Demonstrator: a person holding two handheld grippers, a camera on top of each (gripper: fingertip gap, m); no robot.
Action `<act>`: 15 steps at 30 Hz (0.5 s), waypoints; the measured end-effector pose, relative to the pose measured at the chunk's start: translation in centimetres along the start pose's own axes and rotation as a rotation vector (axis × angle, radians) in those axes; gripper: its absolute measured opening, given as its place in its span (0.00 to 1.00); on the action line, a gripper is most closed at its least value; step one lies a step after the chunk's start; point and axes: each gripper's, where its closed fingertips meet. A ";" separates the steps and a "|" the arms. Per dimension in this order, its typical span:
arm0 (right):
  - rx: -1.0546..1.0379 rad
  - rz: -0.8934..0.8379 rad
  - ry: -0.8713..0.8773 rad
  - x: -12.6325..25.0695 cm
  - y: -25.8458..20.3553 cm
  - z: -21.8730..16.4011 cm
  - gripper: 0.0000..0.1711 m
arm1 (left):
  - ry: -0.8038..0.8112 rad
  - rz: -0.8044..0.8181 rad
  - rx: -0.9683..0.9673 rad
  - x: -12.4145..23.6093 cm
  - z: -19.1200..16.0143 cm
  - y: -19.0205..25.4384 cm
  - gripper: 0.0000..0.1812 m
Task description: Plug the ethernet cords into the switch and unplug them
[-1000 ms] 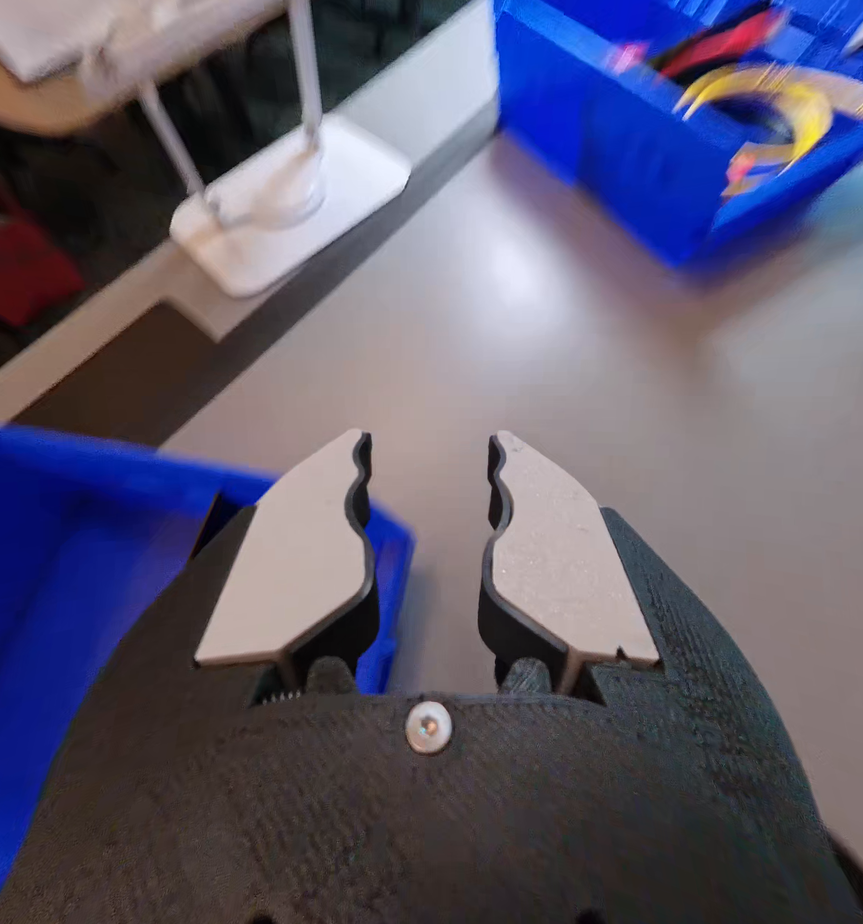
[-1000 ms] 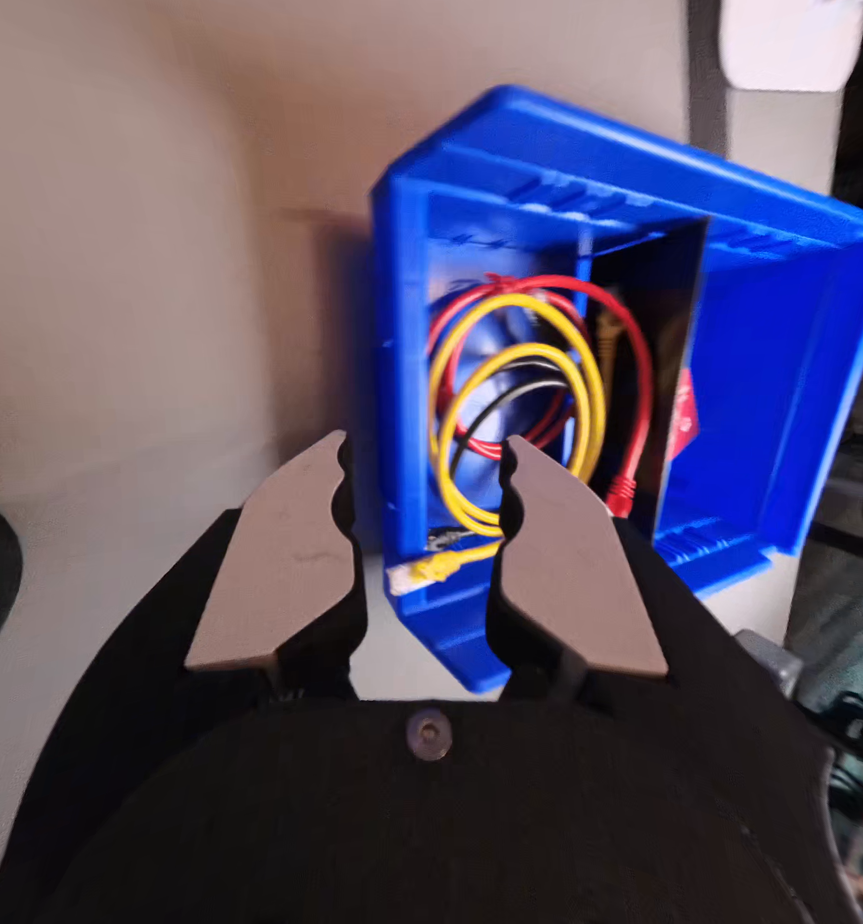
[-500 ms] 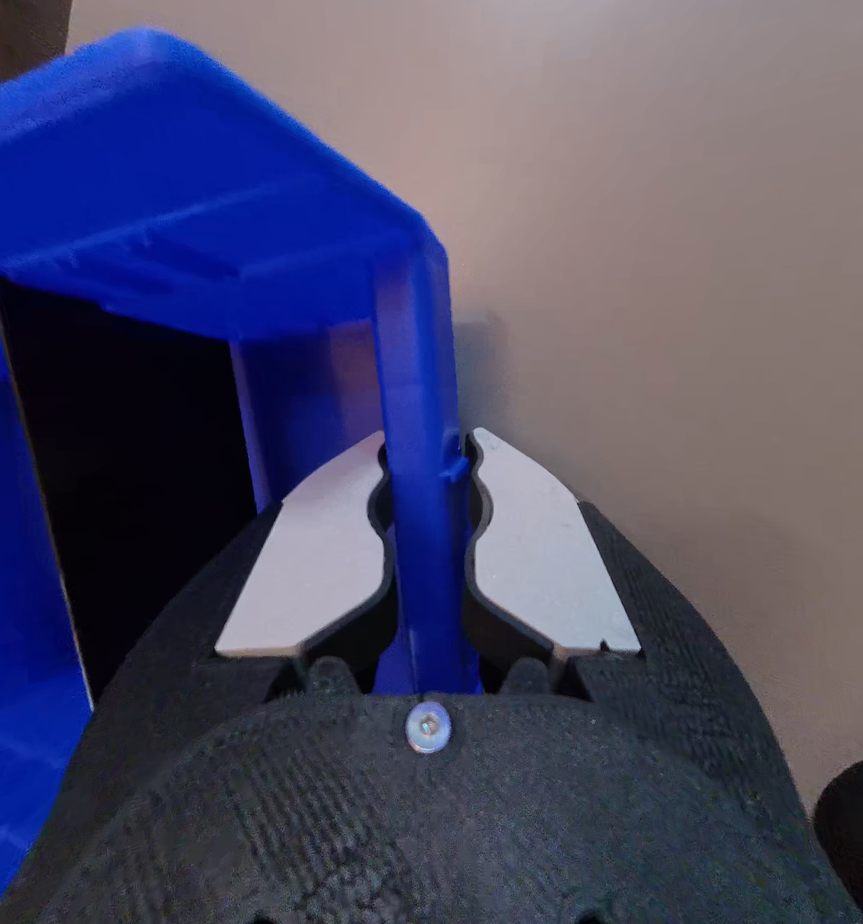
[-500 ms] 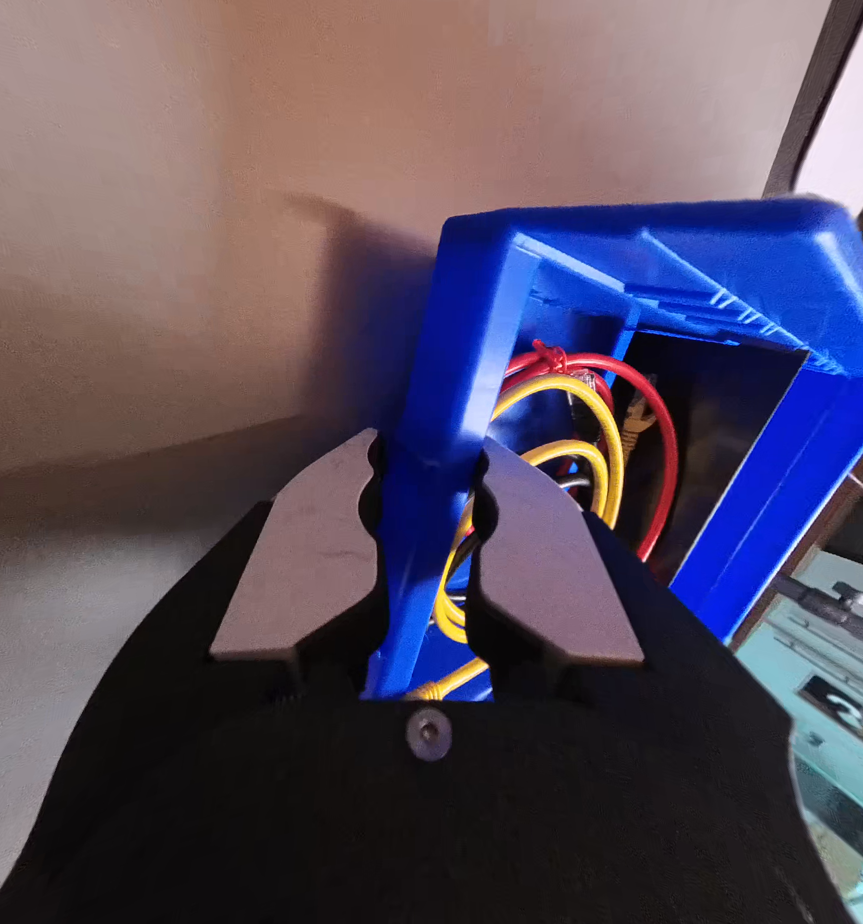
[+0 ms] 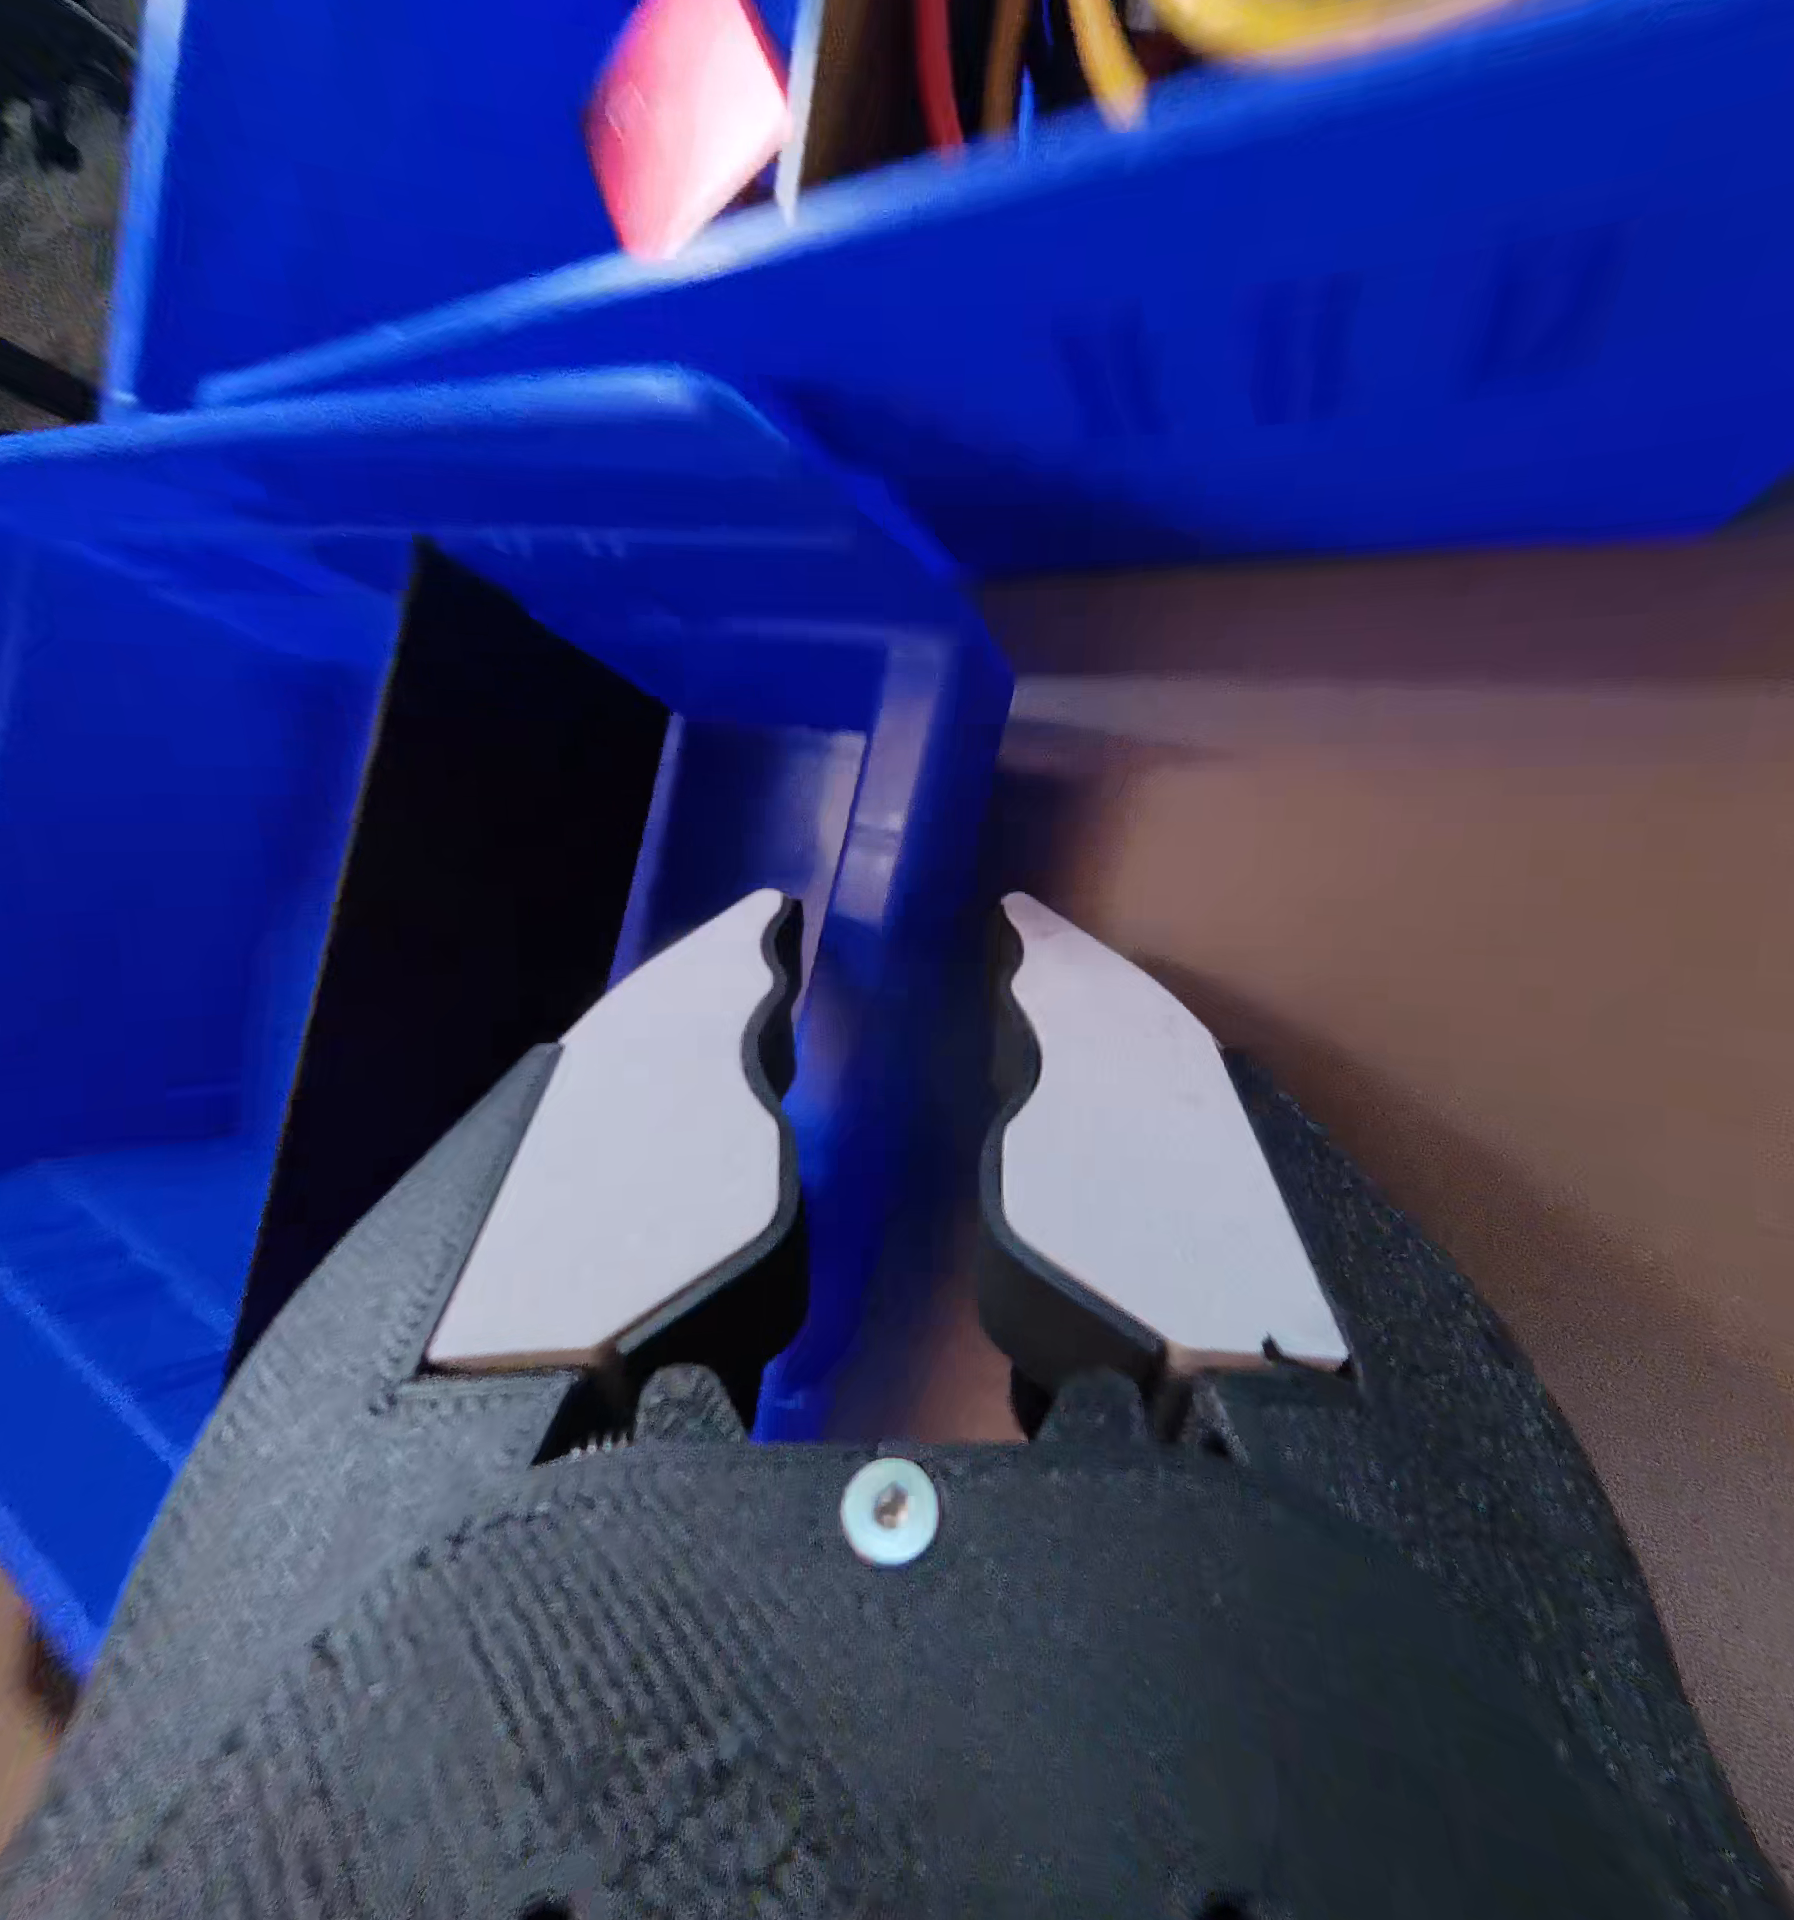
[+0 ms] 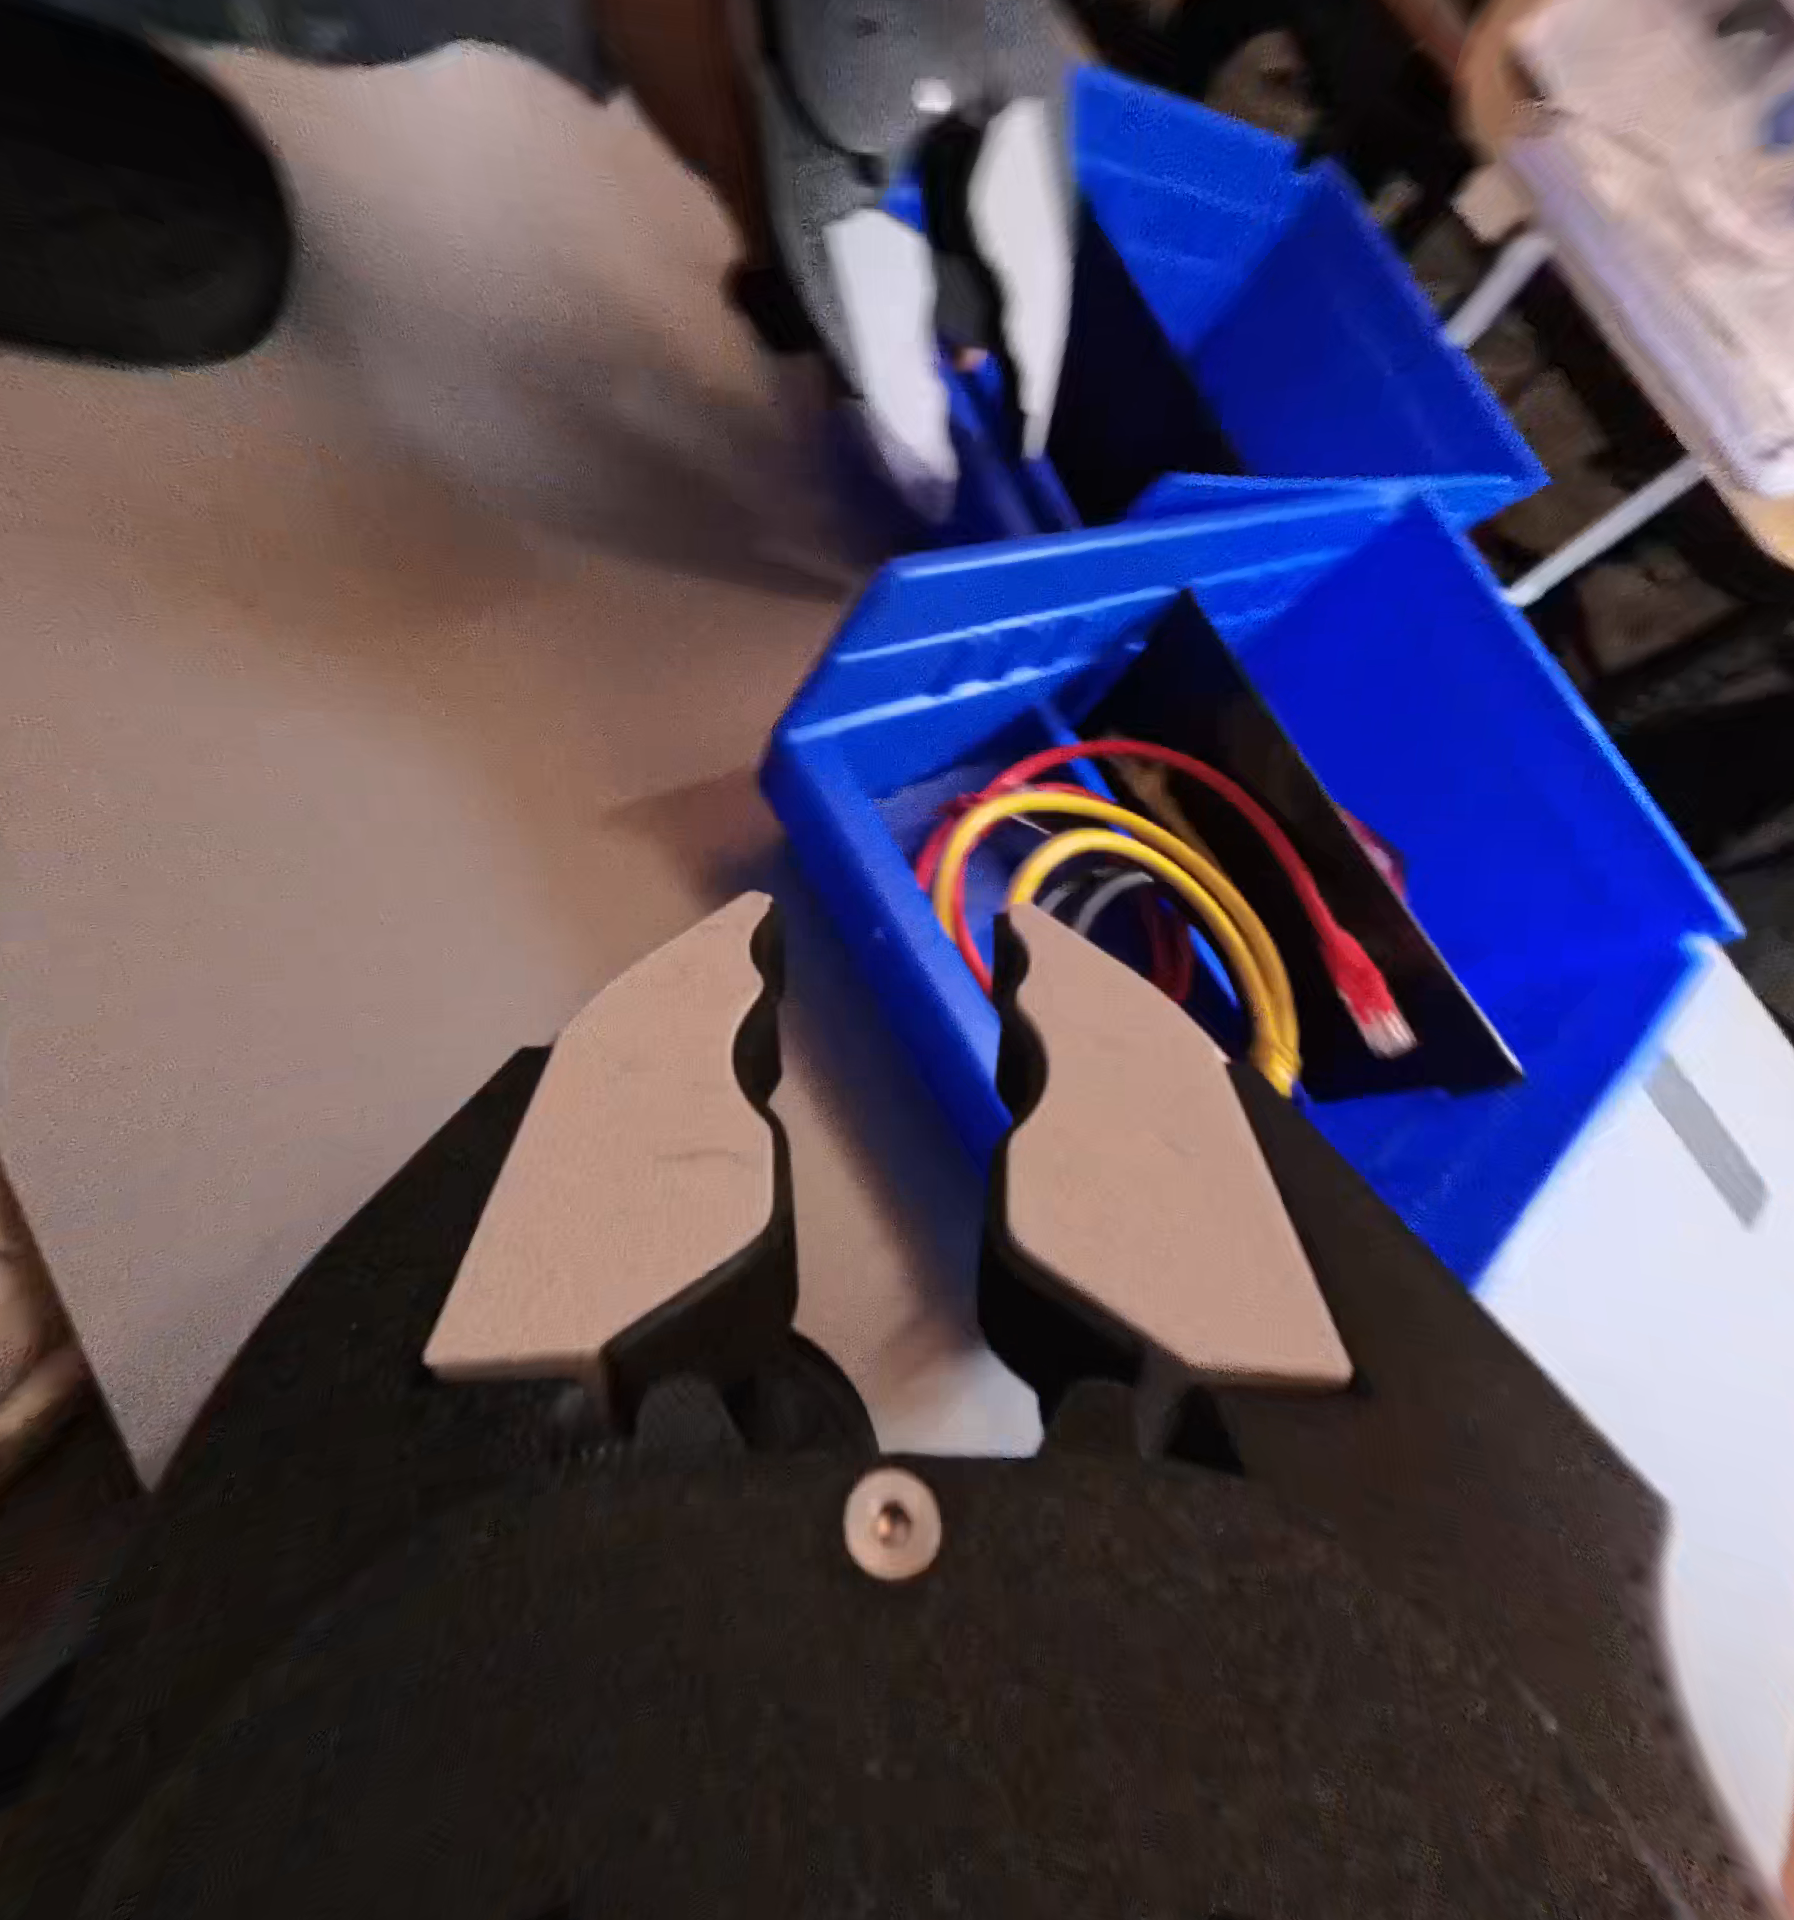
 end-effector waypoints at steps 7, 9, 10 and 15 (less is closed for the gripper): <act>-0.623 -0.463 0.115 5.3 10.2 -8.7 0.29 | 0.437 -0.258 0.516 4.5 6.9 8.2 0.32; -0.695 -0.410 0.091 3.1 10.5 -9.4 0.33 | 0.479 -0.245 0.611 3.9 8.7 9.9 0.36; -0.714 -0.388 0.072 1.9 10.7 -9.6 0.34 | 0.488 -0.198 0.648 3.1 9.4 10.1 0.41; -0.720 -0.392 -0.037 -2.3 11.1 -11.2 0.28 | 0.498 0.073 0.759 -0.9 11.0 7.9 0.42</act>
Point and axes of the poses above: each gripper's, where its closed fingertips meet, x back along the fingers, z out of its top, y = z × x across the jaws, and after that the axes turned 4 degrees about -z, right-handed
